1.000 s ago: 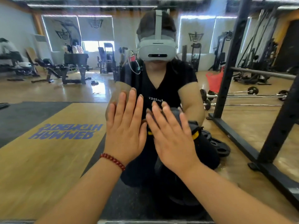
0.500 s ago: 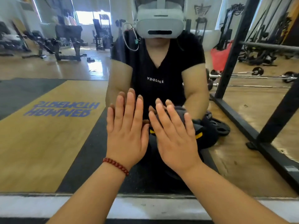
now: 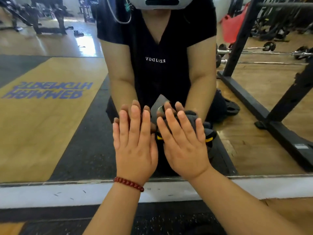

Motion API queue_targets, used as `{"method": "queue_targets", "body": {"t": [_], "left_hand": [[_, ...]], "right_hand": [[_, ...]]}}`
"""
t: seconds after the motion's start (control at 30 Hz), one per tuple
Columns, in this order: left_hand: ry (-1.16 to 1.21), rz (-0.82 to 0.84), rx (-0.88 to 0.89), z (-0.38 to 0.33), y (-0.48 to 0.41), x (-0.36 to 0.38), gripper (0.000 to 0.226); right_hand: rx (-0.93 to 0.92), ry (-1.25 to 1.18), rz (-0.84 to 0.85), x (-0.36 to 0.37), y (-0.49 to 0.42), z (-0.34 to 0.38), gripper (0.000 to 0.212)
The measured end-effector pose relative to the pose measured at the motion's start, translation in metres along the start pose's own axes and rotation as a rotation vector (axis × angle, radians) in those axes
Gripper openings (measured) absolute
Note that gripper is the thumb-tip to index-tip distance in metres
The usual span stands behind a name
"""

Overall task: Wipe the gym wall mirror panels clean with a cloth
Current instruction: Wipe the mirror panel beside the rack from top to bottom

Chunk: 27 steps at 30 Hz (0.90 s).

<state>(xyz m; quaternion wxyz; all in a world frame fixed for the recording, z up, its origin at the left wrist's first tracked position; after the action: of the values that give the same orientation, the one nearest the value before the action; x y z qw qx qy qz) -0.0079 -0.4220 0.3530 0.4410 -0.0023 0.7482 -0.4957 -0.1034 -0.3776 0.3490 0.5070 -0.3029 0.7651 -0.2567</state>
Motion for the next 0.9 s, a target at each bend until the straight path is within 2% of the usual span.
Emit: {"method": "queue_targets", "body": {"t": [0.13,0.27,0.37,0.53,0.6,0.73,0.8,0.9], "left_hand": [[0.002,0.023,-0.011,0.004,0.019,0.021,0.067],[0.027,-0.022,-0.031,0.005,0.021,0.026,0.067],[0.075,-0.041,-0.084,0.004,0.023,0.031,0.067],[0.043,0.013,-0.078,-0.003,0.043,0.051,0.066],[0.038,0.049,-0.092,-0.006,0.049,0.060,0.069],[0.069,0.111,-0.179,-0.019,0.048,0.065,0.078],[0.077,0.127,-0.188,-0.023,0.049,0.065,0.078],[0.015,0.121,-0.131,-0.031,0.043,0.060,0.081]], "right_hand": [[-0.127,0.084,0.204,0.047,0.064,0.020,0.064],[-0.029,-0.091,0.096,0.026,0.038,0.018,0.065],[0.022,-0.094,0.022,0.020,0.023,0.008,0.066],[-0.161,0.089,0.226,0.070,0.099,0.014,0.075],[-0.170,0.109,0.267,0.074,0.111,0.012,0.076],[0.012,-0.044,0.112,0.040,0.069,-0.014,0.066],[0.095,-0.091,0.018,0.025,0.052,-0.031,0.071],[0.153,-0.089,0.025,0.026,0.064,-0.043,0.079]]}}
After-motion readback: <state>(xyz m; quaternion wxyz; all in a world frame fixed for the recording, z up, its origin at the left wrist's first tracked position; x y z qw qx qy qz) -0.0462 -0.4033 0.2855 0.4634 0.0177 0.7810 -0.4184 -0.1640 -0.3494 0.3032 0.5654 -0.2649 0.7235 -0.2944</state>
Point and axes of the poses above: each hand's wrist, its own y-axis away from the middle knuckle, its own x-axis out of the palm, z = x × y, the point moved 9 cm from there along -y, towards the middle knuckle, and after that the axes turned 14 degrees about z, right-handed, at the moved point
